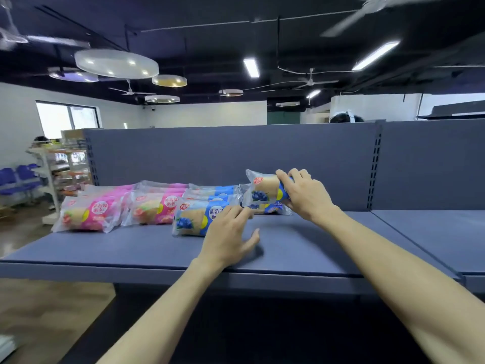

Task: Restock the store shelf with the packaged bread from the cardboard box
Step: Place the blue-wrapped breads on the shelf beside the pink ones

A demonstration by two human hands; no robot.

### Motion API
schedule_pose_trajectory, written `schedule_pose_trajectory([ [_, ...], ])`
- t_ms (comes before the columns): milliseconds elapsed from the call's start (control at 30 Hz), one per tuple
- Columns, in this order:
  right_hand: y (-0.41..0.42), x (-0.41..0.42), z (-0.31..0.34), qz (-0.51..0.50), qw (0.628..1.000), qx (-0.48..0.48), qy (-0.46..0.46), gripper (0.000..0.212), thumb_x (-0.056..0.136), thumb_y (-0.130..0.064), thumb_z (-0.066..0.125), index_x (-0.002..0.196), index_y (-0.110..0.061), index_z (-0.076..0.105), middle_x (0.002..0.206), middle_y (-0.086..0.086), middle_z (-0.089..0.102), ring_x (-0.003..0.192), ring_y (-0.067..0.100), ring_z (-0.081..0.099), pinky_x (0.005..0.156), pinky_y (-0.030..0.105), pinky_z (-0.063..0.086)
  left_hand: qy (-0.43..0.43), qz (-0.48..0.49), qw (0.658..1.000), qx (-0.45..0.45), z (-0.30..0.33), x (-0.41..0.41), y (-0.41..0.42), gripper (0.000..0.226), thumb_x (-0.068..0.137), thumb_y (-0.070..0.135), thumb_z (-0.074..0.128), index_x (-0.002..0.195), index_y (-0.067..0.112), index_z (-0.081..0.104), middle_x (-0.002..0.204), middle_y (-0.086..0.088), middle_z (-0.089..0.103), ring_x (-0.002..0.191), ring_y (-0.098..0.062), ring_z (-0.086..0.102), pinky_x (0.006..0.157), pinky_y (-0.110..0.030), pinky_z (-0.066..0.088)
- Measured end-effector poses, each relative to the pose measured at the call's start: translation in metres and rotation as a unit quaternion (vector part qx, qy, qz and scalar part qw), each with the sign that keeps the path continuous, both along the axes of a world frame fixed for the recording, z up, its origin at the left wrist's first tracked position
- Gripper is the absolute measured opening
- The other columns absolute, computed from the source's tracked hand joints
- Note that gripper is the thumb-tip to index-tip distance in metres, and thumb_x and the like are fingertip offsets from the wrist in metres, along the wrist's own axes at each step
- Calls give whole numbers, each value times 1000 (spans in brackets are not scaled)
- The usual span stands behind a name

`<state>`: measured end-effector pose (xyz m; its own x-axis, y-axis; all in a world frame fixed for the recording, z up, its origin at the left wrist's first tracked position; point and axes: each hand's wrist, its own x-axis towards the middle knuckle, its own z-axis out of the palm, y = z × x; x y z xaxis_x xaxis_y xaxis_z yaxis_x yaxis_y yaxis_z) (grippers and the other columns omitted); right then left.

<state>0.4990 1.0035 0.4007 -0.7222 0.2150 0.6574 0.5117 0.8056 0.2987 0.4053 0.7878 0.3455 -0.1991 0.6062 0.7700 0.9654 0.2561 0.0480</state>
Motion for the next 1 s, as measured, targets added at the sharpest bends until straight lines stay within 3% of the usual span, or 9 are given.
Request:
schedule_pose_trajectory([
  [233,12,-24,-14,-10,998,-61,-23,60,89,-45,66,136,-29,34,115,4,45,101,26,47,55,34,37,-32,8,999,10,-6,-10,4,28,79,42,54,93,17,56,88,4,51,80,-18,48,68,-32,45],
  [433,19,-40,-26,17,996,-75,-44,51,89,-42,66,129,-24,40,116,3,45,102,25,47,59,34,39,-39,13,998,40,-8,-12,5,30,79,41,55,96,16,58,99,4,49,88,-16,47,66,-23,40],
  [533,23,-44,-28,22,998,-50,-44,53,85,-42,71,125,-22,44,114,5,48,99,26,49,58,33,35,-36,11,998,46,-8,-13,6,29,79,40,56,95,15,58,99,3,49,89,-16,47,67,-24,40],
  [667,25,-50,-33,22,998,21,-59,64,64,-44,85,111,-21,48,94,4,59,84,29,55,61,35,33,-35,6,998,51,-8,-13,6,28,79,37,58,96,15,58,99,3,49,89,-17,47,67,-25,42],
  [800,23,-53,-37,2,995,83,-60,56,63,-46,83,104,-22,55,87,-2,60,85,29,52,66,37,32,-32,10,997,69,-7,-10,5,21,78,28,64,94,15,58,102,2,50,88,-18,47,64,-29,46],
  [900,22,-53,-38,-3,994,90,-57,54,60,-39,83,104,-23,55,86,-3,60,82,29,50,67,37,32,-22,16,996,82,-7,-9,4,20,76,23,68,92,14,58,103,0,50,87,-19,47,66,-28,44],
  [1000,18,-55,-37,1,998,39,-58,53,58,-28,84,103,-18,59,94,5,58,76,29,48,61,34,34,-22,19,996,83,-6,-8,4,20,76,23,69,91,14,58,103,1,49,85,-18,48,66,-27,43],
])
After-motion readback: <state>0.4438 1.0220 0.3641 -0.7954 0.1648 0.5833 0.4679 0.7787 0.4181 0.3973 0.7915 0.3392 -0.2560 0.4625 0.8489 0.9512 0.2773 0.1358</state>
